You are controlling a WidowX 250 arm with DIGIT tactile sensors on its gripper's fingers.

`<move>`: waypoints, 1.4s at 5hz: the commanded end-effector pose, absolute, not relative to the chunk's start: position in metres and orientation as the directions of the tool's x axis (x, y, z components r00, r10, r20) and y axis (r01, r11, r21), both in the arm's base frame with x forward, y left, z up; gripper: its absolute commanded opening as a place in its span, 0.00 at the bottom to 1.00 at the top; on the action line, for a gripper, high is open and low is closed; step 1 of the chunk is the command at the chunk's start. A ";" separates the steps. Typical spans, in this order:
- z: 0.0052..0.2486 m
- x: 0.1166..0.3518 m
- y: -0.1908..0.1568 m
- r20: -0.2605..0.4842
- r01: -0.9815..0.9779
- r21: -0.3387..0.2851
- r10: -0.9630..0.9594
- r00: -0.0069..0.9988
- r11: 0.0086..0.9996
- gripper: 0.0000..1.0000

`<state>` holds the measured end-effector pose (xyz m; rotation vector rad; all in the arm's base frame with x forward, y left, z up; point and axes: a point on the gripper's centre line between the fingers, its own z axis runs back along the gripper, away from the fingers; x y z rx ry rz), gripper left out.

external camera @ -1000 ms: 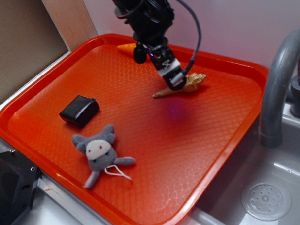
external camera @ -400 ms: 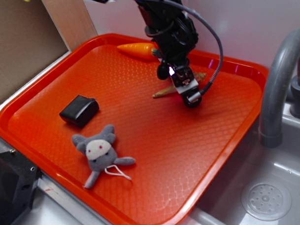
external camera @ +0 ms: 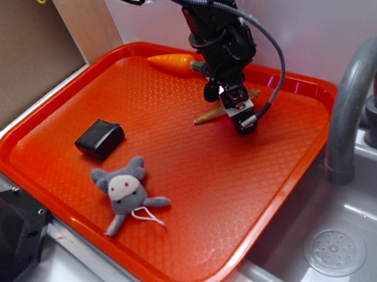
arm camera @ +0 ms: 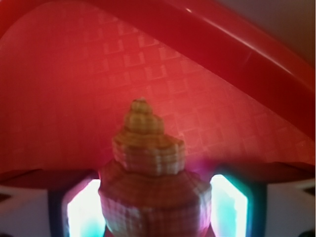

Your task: Grab the shell.

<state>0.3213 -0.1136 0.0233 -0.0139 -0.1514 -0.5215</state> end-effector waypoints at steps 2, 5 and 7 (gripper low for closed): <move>0.096 0.301 -0.106 0.053 0.350 0.145 -0.361 0.931 0.925 0.00; 0.181 0.237 -0.073 0.052 0.044 0.020 -0.045 0.998 0.999 0.00; 0.189 0.218 -0.064 0.113 0.005 -0.084 0.004 0.994 0.996 0.00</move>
